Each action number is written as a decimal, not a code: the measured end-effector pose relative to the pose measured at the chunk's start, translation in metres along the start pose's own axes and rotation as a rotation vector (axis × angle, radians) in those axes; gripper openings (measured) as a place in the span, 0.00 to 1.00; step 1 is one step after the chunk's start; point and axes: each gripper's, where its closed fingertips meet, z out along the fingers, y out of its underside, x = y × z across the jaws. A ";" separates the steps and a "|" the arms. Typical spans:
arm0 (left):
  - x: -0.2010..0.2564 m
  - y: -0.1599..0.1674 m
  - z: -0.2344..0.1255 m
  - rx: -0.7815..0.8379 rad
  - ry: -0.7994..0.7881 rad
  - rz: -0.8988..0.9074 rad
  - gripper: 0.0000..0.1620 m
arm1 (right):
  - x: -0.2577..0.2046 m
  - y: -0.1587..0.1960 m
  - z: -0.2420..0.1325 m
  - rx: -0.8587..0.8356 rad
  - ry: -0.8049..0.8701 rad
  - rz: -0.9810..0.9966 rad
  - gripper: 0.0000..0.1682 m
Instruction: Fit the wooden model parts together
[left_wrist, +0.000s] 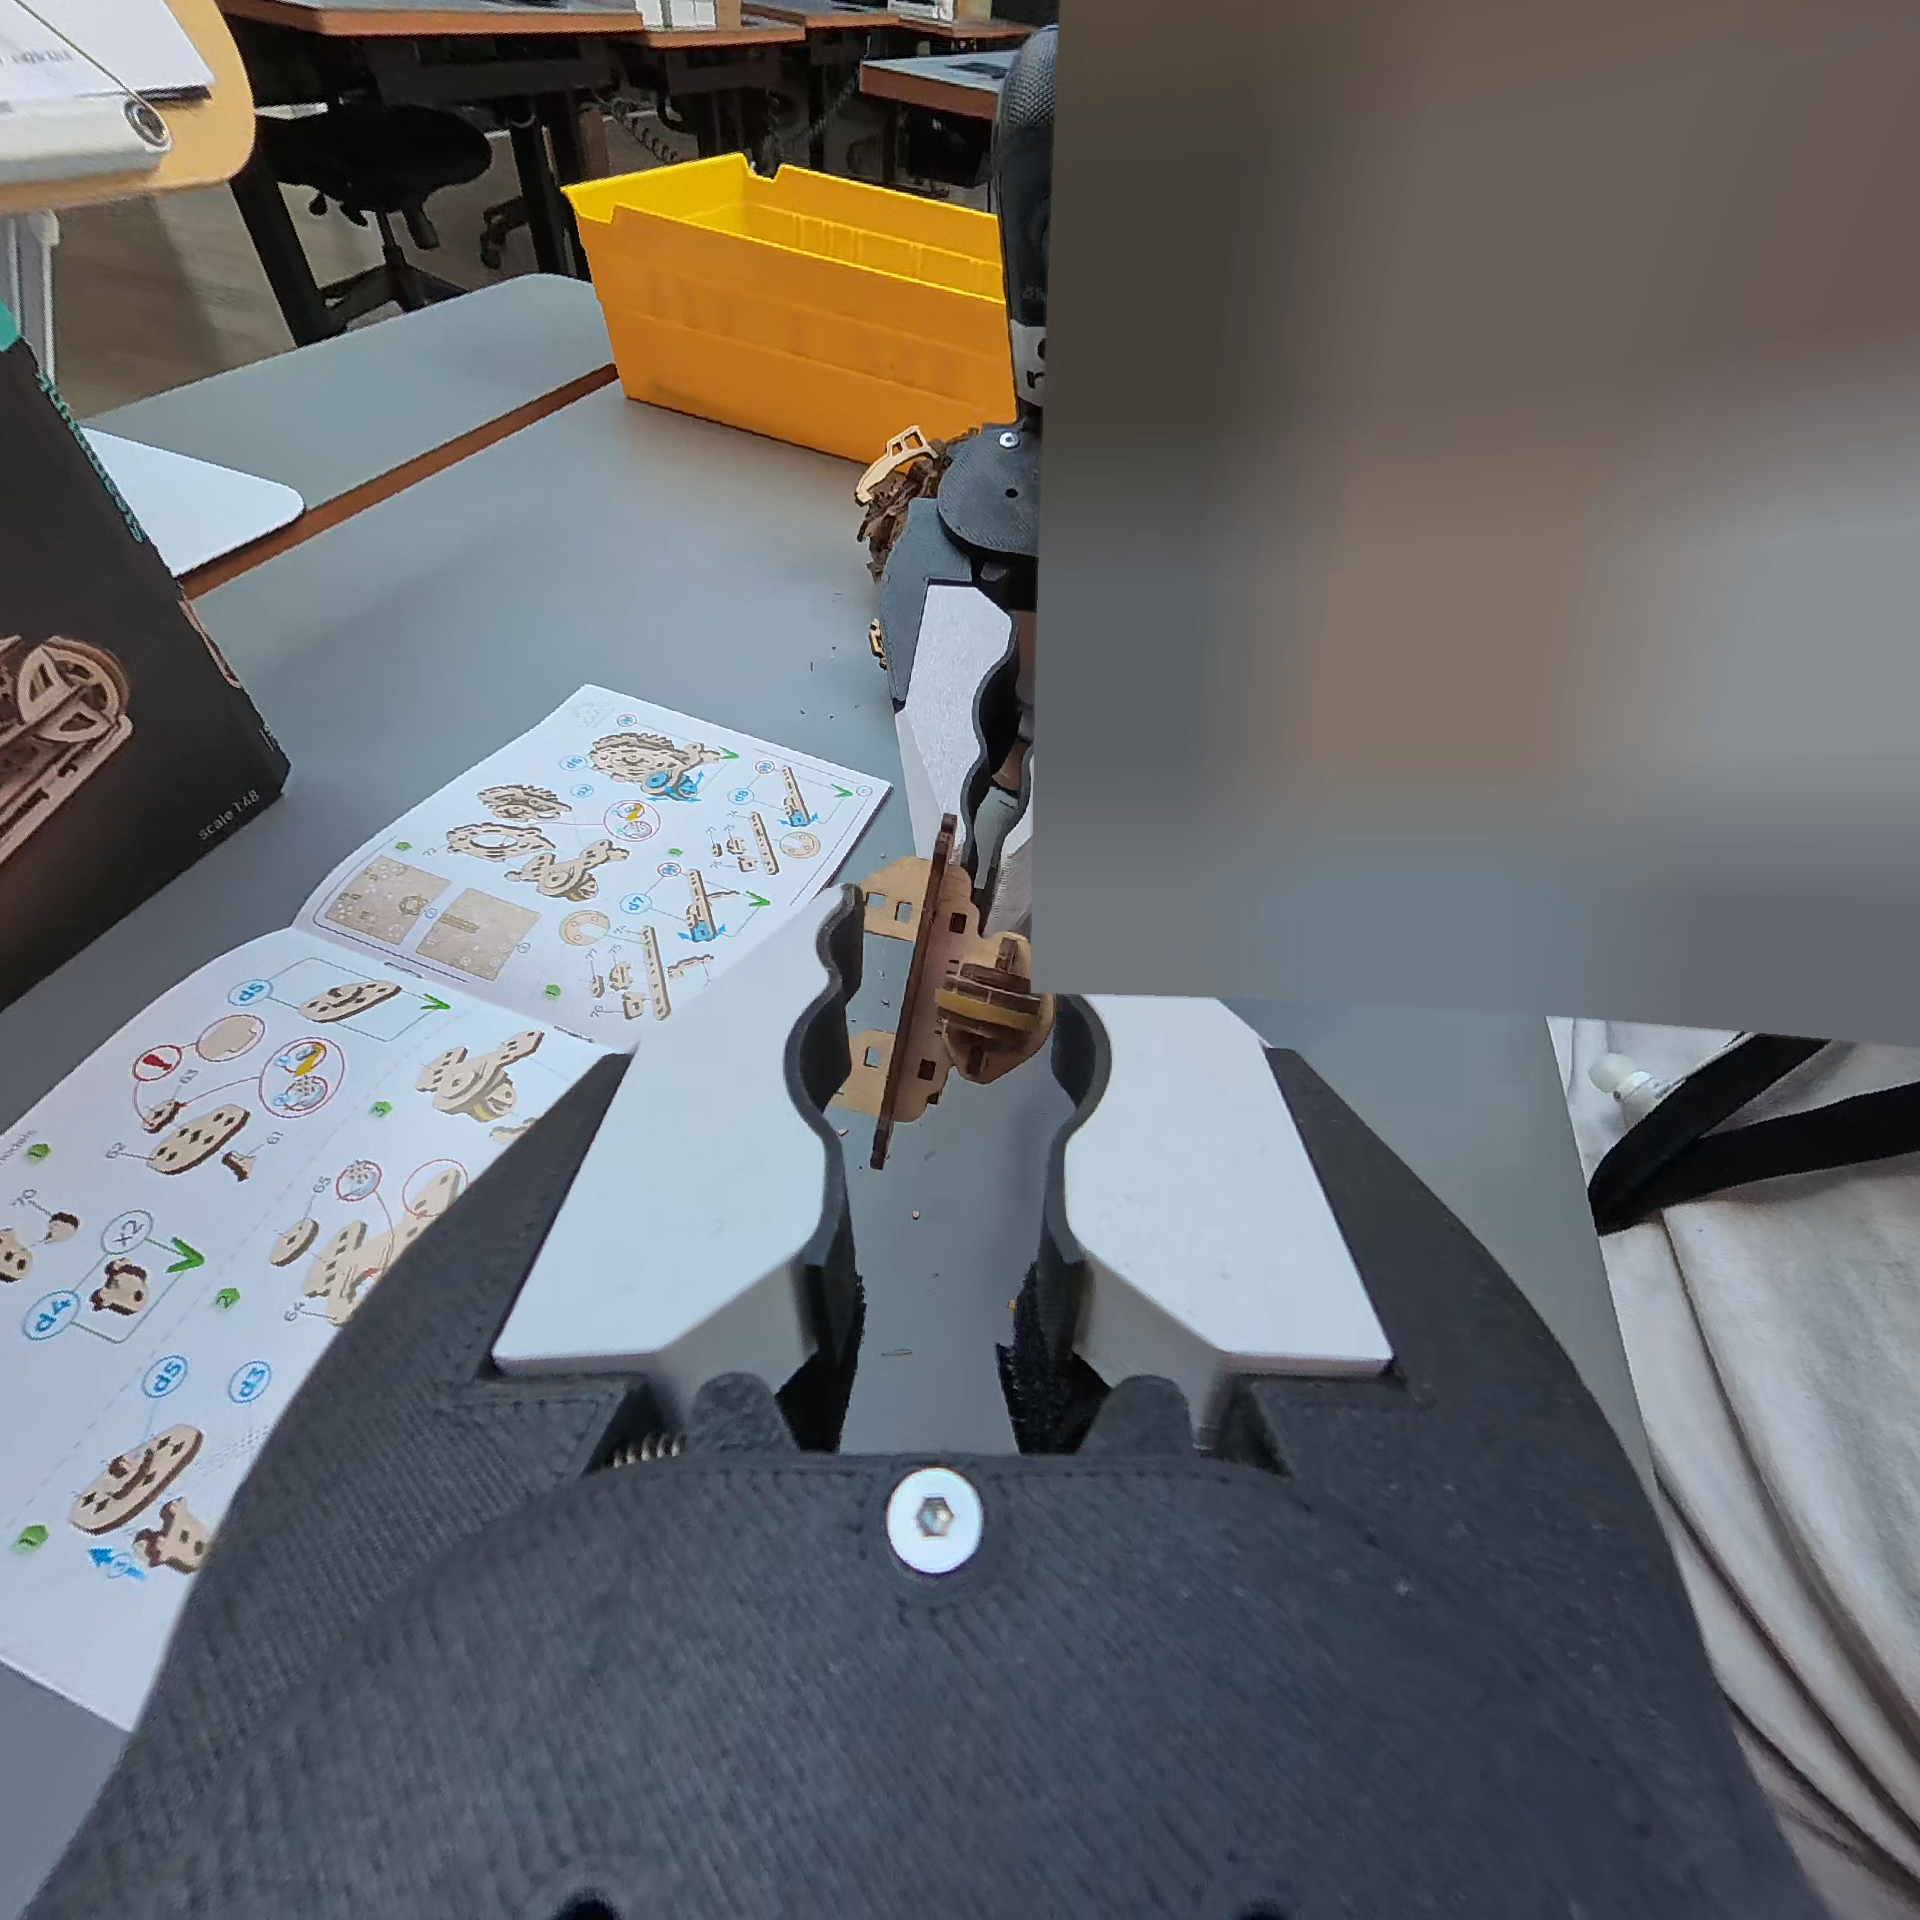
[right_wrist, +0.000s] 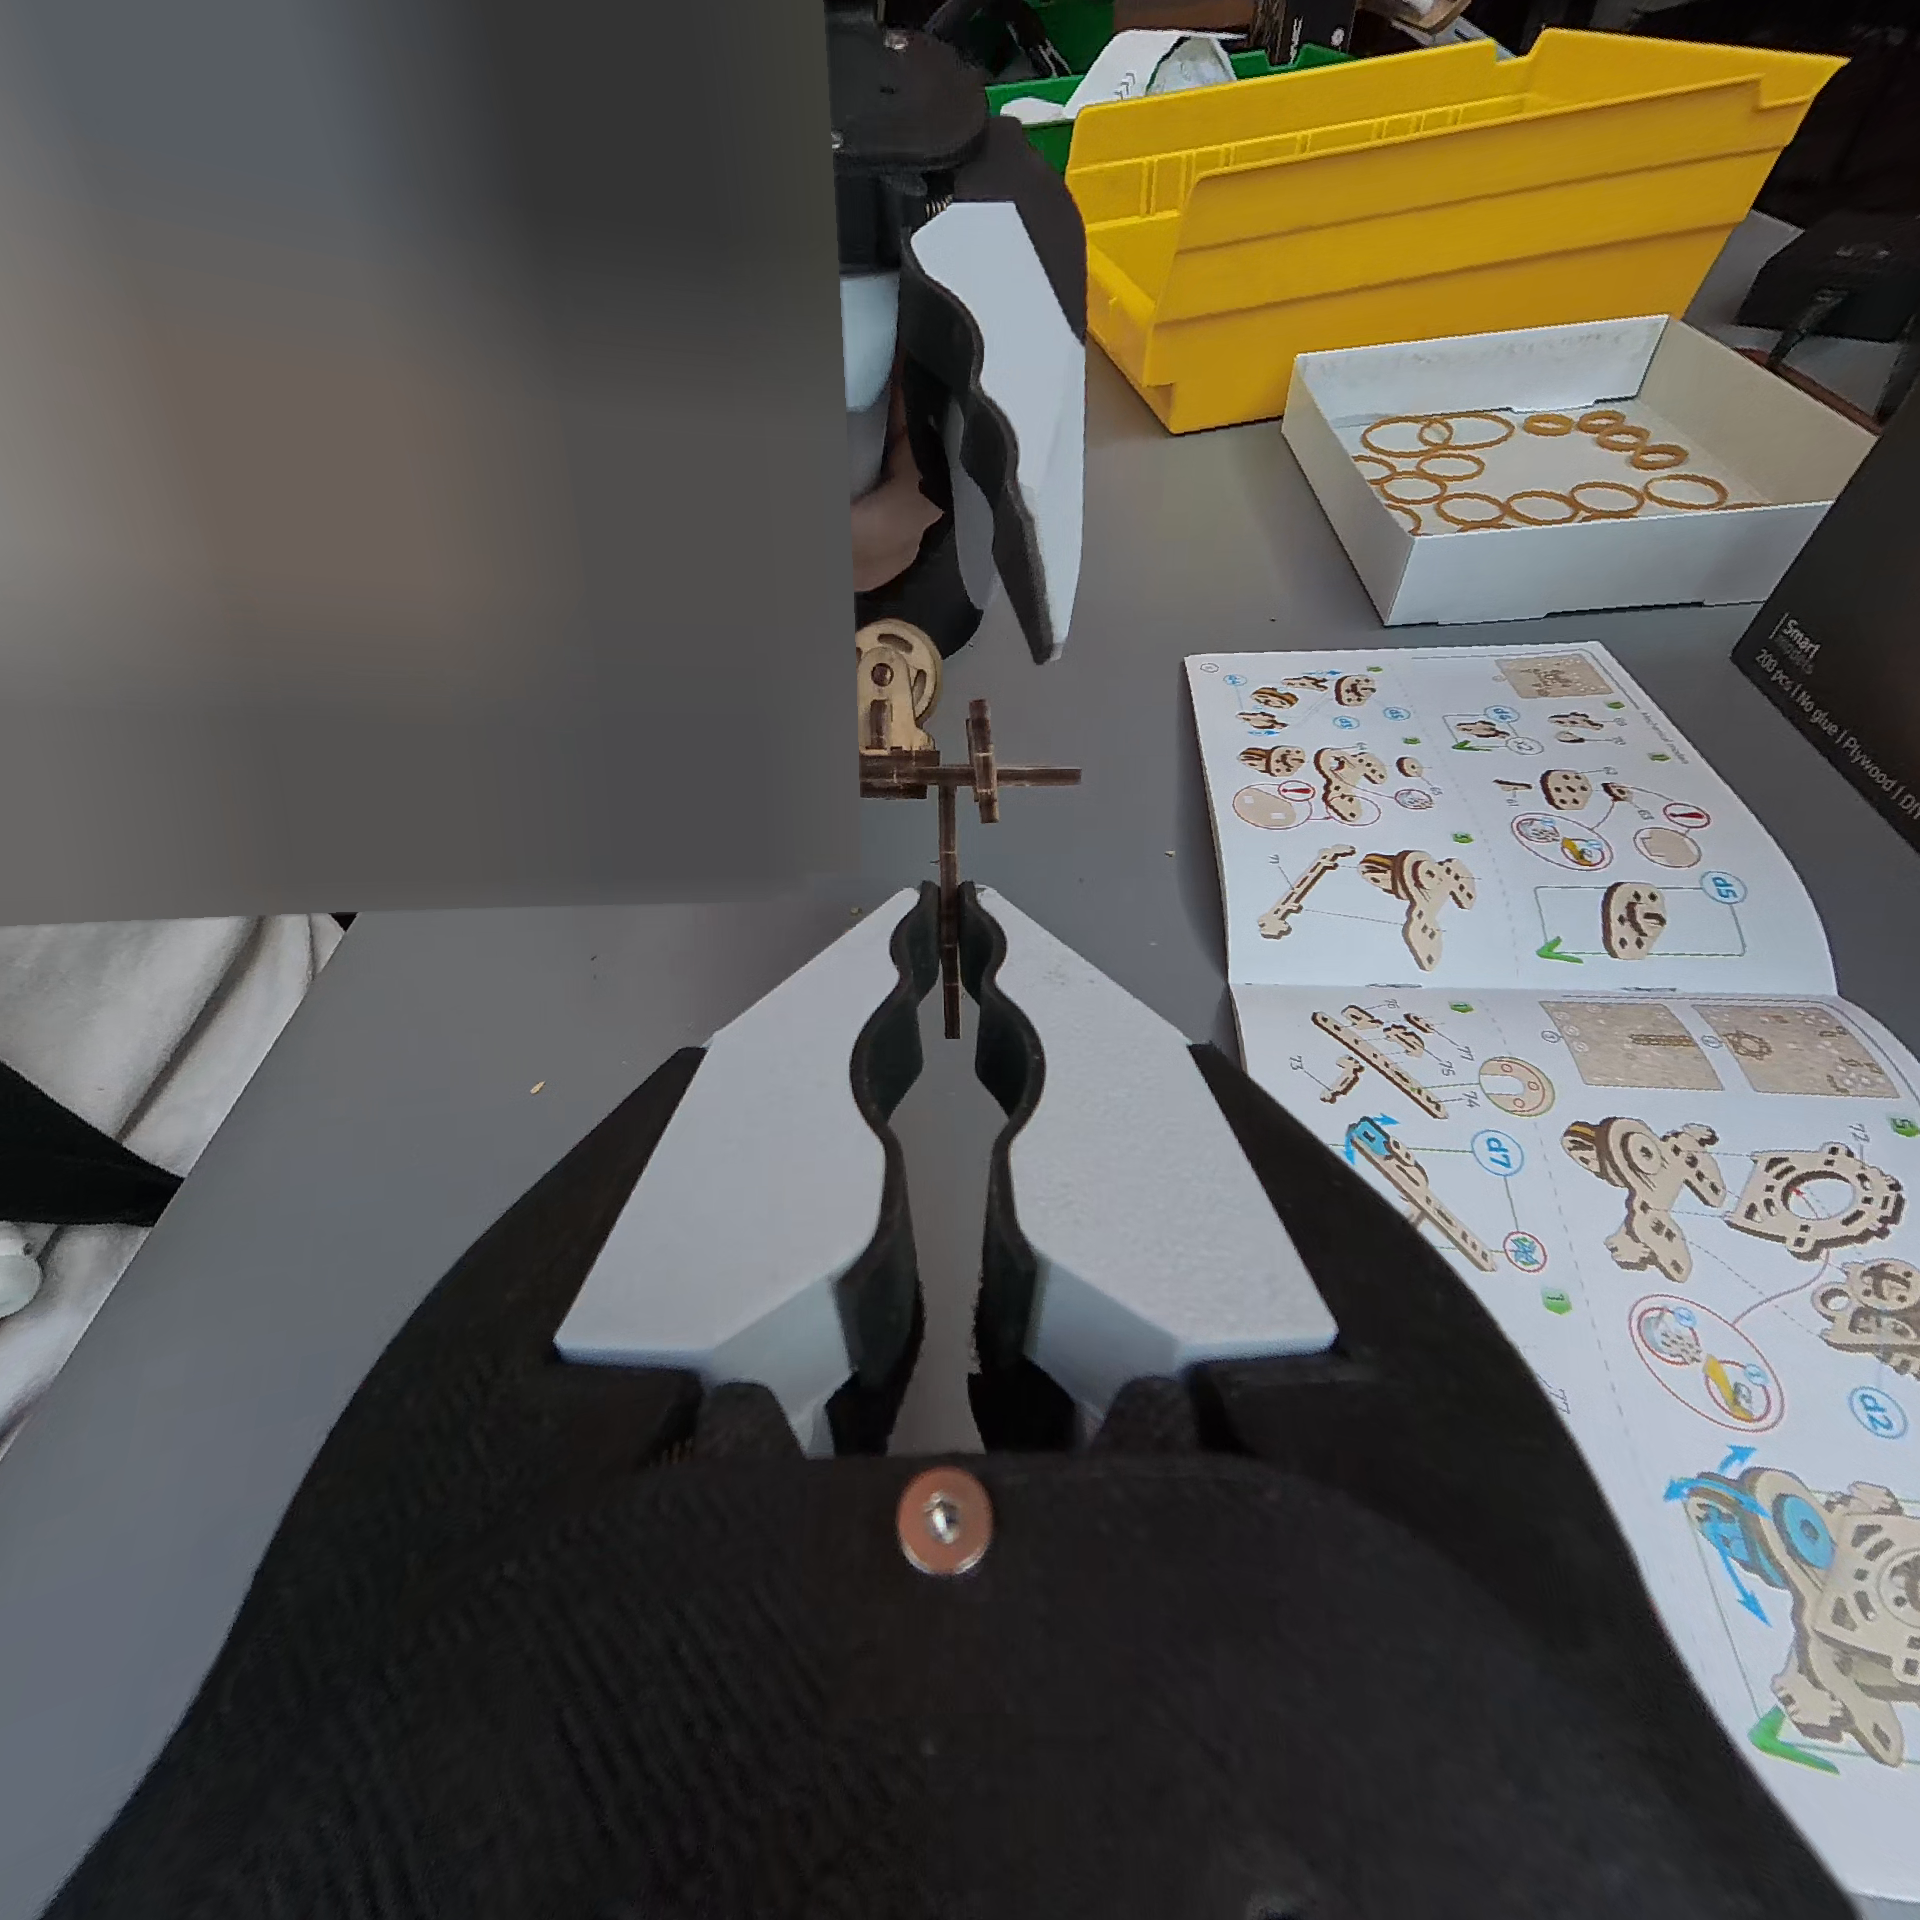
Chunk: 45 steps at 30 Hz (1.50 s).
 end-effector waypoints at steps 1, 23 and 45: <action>0.001 -0.002 -0.001 -0.008 0.002 0.011 0.19 | -0.001 0.000 0.001 -0.006 0.006 -0.018 0.01; -0.005 0.011 0.017 -0.248 0.059 0.218 0.23 | 0.002 -0.001 0.002 -0.059 0.137 -0.246 0.01; -0.002 0.021 0.021 -0.297 0.060 0.274 0.16 | 0.000 0.002 0.002 -0.066 0.129 -0.246 0.01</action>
